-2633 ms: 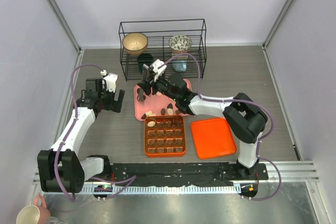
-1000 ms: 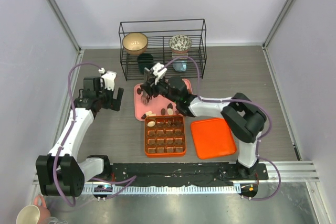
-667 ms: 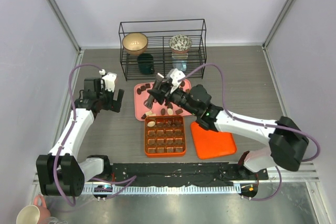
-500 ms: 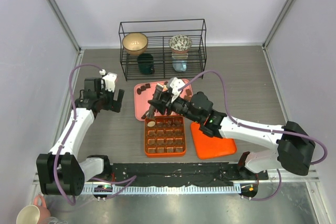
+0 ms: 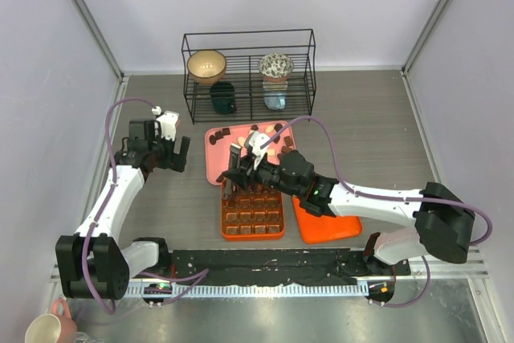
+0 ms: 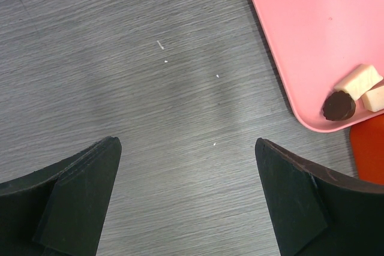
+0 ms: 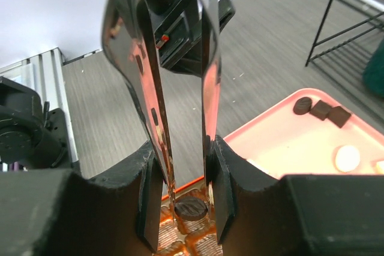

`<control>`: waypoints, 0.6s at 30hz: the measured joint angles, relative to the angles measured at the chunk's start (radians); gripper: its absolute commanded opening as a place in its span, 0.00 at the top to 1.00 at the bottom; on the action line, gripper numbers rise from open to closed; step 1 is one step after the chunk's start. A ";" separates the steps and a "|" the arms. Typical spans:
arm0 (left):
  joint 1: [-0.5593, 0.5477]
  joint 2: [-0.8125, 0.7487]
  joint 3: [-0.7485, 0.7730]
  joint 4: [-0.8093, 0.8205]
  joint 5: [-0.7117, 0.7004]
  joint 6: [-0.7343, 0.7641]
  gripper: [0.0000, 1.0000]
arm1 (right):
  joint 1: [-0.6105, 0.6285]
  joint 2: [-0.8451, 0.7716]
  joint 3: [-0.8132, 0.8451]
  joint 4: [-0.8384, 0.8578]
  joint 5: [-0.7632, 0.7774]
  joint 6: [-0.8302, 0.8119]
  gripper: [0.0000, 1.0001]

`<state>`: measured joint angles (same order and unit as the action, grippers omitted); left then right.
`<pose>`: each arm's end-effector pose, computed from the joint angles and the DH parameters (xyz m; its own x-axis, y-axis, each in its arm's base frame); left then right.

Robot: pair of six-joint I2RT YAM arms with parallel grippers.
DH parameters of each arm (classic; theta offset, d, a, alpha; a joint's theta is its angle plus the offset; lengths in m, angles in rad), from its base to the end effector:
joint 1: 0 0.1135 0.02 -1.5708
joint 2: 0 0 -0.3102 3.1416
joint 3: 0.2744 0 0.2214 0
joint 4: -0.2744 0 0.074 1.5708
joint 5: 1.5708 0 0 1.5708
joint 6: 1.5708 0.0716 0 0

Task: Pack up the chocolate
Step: Place the fake chocolate in the packing box.

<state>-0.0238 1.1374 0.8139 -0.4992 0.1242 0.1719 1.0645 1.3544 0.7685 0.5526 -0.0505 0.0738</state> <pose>0.2093 -0.0139 0.2778 -0.7035 0.1865 -0.6858 0.2316 0.9724 0.0269 0.1470 0.2725 0.3438 -0.0823 0.0034 -0.9966 -0.8943 0.4412 0.0754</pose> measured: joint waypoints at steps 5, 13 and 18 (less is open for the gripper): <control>0.000 0.000 0.000 0.000 0.000 0.000 0.00 | 0.018 0.024 0.000 0.010 0.000 0.019 0.66; 0.000 0.000 0.000 0.000 -0.001 0.000 0.00 | 0.023 0.034 0.000 0.017 0.017 0.029 0.54; 0.000 0.000 0.000 0.000 -0.001 0.000 0.00 | 0.023 0.034 0.004 0.013 0.050 0.008 0.50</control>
<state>-0.0242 1.1370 0.8139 -0.4992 0.1234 0.1719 1.0878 1.3884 0.7723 0.5655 -0.0006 0.0822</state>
